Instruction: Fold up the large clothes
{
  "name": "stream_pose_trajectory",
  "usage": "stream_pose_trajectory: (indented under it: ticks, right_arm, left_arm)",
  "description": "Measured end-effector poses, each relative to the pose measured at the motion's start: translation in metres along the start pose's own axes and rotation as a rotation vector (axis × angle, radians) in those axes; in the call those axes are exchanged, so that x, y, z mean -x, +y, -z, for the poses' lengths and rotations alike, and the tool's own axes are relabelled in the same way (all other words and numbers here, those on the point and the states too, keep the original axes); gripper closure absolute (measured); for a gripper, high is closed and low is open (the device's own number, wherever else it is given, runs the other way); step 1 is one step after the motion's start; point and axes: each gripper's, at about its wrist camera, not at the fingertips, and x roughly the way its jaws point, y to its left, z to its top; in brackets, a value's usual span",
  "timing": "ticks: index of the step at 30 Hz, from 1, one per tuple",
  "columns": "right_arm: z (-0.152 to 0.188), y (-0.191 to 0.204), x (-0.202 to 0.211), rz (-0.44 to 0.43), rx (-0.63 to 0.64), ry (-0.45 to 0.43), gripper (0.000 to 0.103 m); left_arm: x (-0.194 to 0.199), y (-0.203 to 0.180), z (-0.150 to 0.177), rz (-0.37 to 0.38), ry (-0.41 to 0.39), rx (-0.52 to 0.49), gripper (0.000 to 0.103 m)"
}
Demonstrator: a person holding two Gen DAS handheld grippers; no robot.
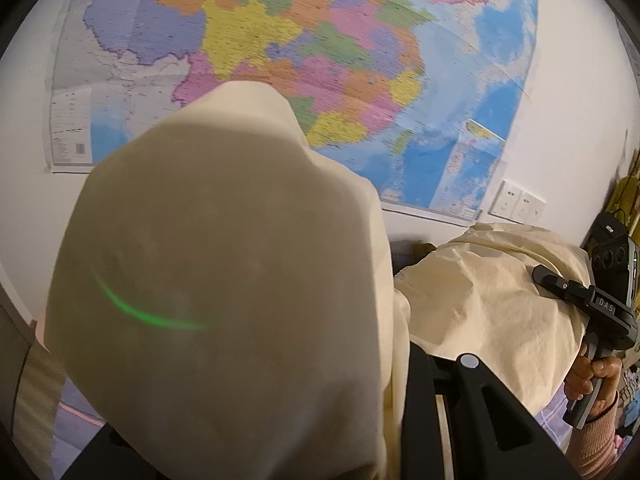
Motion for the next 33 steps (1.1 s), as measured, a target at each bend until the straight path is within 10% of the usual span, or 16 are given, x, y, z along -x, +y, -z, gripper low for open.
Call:
stream_pose_trajectory:
  ticks: [33]
  right_arm:
    - [-0.022,0.032,-0.136,-0.112,0.008,0.124,0.087]
  left_arm:
    - [0.005,0.121,-0.039,-0.216,-0.018,0.095,0.079]
